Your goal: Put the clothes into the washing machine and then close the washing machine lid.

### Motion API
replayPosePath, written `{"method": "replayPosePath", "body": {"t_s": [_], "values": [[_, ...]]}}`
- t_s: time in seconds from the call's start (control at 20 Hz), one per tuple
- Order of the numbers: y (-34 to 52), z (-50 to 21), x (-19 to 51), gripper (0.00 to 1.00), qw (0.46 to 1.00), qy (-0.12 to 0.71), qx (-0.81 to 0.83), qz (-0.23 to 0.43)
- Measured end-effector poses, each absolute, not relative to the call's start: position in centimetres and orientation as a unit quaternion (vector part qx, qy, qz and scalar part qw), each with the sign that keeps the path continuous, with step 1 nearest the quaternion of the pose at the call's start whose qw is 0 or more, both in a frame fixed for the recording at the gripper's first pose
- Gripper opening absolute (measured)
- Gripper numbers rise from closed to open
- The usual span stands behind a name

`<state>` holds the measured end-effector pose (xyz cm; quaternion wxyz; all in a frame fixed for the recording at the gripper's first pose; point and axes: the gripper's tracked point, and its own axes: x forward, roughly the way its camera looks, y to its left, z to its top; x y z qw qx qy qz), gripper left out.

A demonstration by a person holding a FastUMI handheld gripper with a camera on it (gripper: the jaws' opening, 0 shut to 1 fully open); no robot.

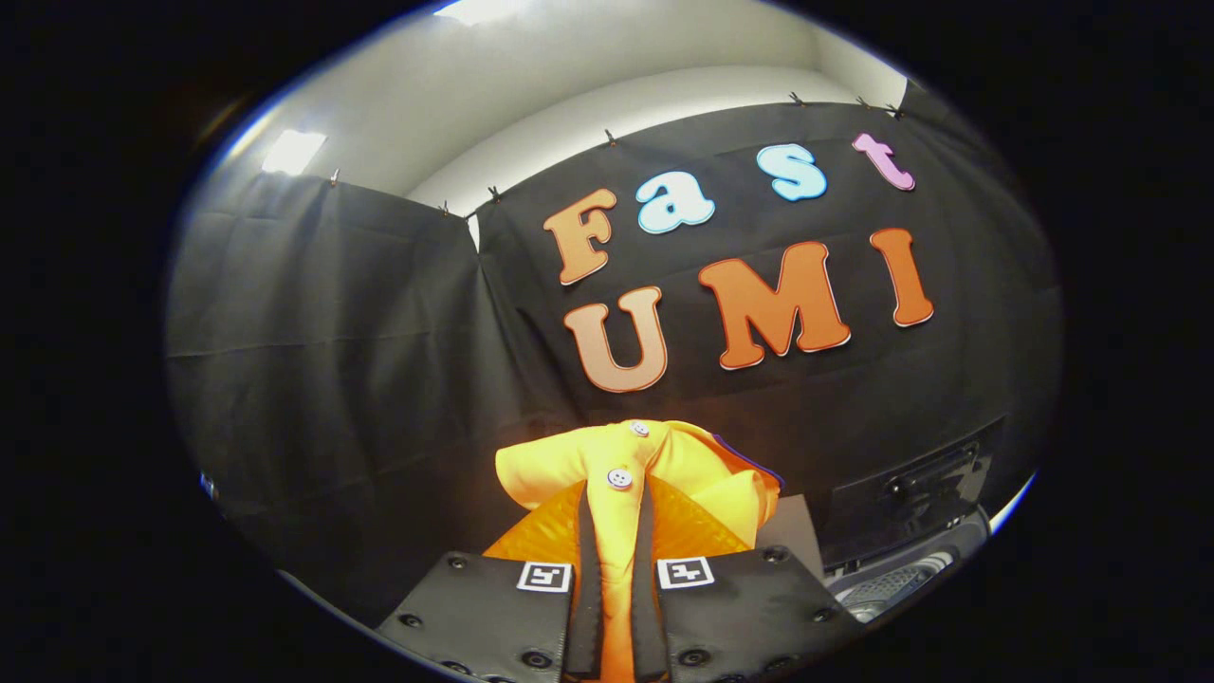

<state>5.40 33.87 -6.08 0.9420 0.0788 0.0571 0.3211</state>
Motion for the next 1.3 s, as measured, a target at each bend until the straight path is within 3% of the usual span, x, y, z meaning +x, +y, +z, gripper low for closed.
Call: {"method": "replayPosePath", "body": {"t_s": [0.6,0.9,1.3], "values": [[15.7,-4.6,13.6,0.2,0.963,0.031,0.092,0.251],[6.6,-8.7,16.7,0.19,0.974,0.068,0.068,0.206],[0.9,-18.7,20.3,0.2,0.972,0.148,0.031,0.182]]}}
